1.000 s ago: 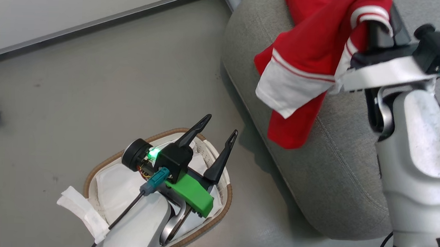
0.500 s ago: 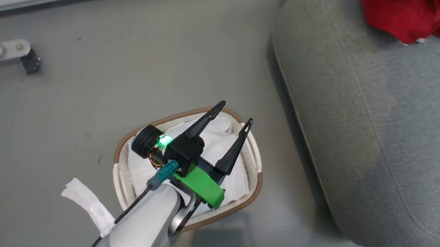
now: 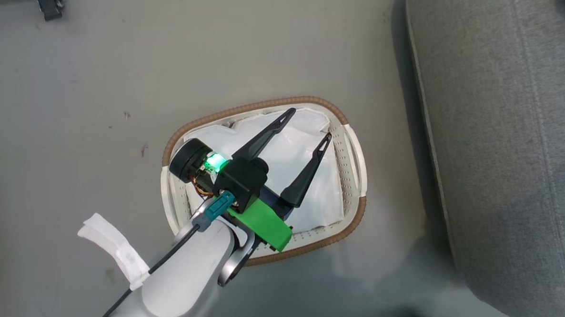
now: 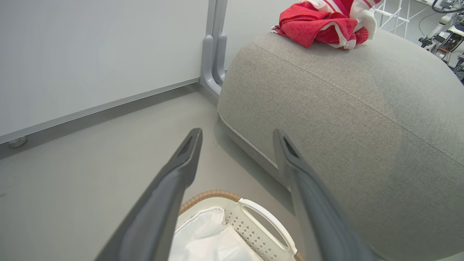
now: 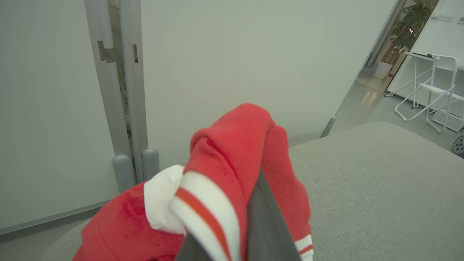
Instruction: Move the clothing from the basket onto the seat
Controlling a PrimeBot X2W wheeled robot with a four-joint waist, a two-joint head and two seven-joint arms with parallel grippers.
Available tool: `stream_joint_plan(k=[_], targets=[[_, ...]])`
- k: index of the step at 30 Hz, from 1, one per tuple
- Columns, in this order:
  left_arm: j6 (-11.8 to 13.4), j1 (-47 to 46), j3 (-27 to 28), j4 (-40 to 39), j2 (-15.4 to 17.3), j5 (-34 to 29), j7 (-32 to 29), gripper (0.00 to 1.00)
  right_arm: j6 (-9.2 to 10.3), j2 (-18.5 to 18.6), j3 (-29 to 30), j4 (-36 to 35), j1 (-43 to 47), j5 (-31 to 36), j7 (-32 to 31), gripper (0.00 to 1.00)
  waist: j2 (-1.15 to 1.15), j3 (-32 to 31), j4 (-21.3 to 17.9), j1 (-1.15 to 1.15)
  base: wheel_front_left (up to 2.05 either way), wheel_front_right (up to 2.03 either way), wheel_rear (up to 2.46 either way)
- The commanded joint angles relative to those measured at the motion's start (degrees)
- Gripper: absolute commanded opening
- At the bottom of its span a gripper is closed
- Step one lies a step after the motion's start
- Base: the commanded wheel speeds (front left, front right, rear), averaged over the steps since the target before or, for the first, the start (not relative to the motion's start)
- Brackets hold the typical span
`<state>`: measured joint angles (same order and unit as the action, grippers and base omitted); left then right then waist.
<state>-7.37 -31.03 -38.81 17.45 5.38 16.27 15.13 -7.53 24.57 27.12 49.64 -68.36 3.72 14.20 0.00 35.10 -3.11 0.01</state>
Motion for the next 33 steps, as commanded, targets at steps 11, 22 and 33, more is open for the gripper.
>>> stream_joint_plan(k=[11,22,33], targets=[[-0.2,-2.4,0.2,1.6,1.6,-0.6,0.0,1.0,0.08,-6.6,2.3,-0.2,6.1,1.9,1.0,0.09,0.0,3.4,-1.9,-0.01,0.0,0.0,0.0],[-0.2,-1.2,2.7,2.6,0.7,0.3,0.0,1.0,0.08,-10.2,-2.7,-6.6,12.4,1.4,1.0,1.0,0.0,-1.1,-3.7,-0.01,0.0,0.0,0.0],[-0.2,4.0,9.4,1.1,-1.0,5.2,0.0,1.0,0.08,-11.6,-9.0,-8.5,19.6,-0.2,1.0,1.0,0.0,-12.1,-4.5,-0.01,0.0,0.0,0.0]])
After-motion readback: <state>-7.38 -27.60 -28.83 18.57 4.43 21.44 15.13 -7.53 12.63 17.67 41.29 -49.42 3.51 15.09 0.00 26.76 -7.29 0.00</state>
